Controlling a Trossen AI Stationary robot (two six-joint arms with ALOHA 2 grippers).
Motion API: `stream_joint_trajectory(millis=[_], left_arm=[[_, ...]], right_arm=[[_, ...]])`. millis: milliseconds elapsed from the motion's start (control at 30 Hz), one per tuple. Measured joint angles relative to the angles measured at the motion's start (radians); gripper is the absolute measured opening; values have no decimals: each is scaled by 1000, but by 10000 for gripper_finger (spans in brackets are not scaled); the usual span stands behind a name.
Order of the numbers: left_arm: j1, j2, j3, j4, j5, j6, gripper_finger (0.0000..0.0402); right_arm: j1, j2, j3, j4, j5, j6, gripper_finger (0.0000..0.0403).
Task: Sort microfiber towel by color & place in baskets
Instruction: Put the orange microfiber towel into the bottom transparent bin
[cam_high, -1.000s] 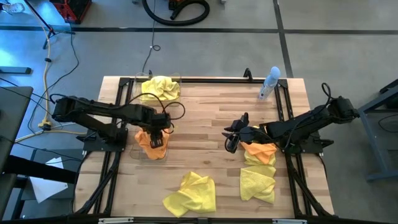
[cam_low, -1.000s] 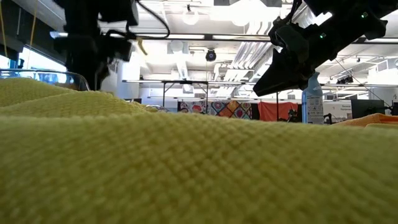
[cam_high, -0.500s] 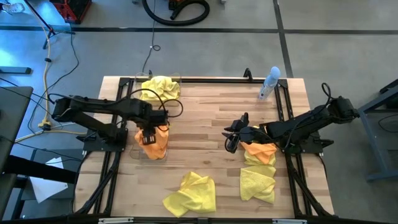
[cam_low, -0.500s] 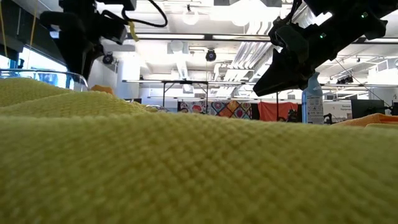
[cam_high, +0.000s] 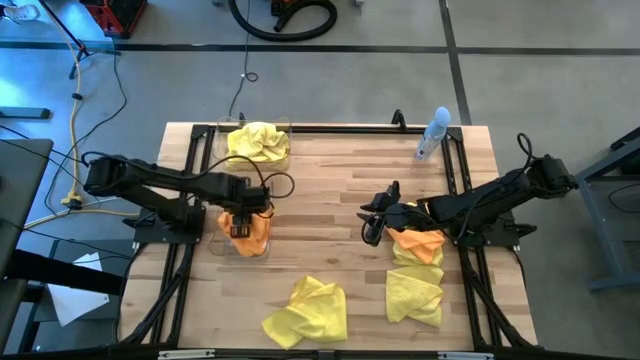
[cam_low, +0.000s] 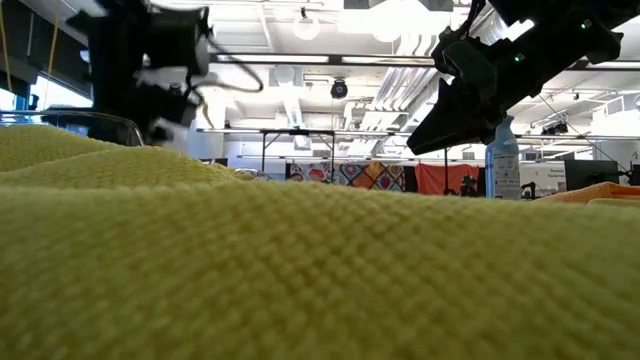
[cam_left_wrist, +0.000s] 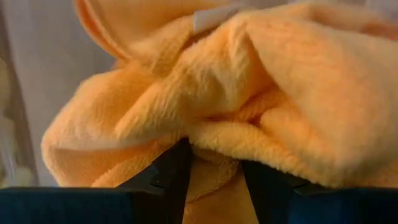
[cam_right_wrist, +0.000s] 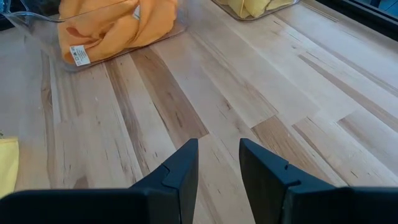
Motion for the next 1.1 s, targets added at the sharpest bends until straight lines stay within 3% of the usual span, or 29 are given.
stream_joint_trajectory(millis=[267, 533, 800, 1100], left_arm=[[12, 21, 17, 26, -15, 38, 131], [12, -19, 124, -117, -43, -41, 131], [11, -93, 252, -145, -43, -102, 131], [-63, -208, 263, -106, -8, -160, 131]], right_arm=[[0, 0, 0, 1, 0, 0, 110], [0, 0, 0, 0, 0, 0, 110], [0, 0, 0, 0, 0, 1, 110], [0, 0, 0, -1, 0, 1, 110]])
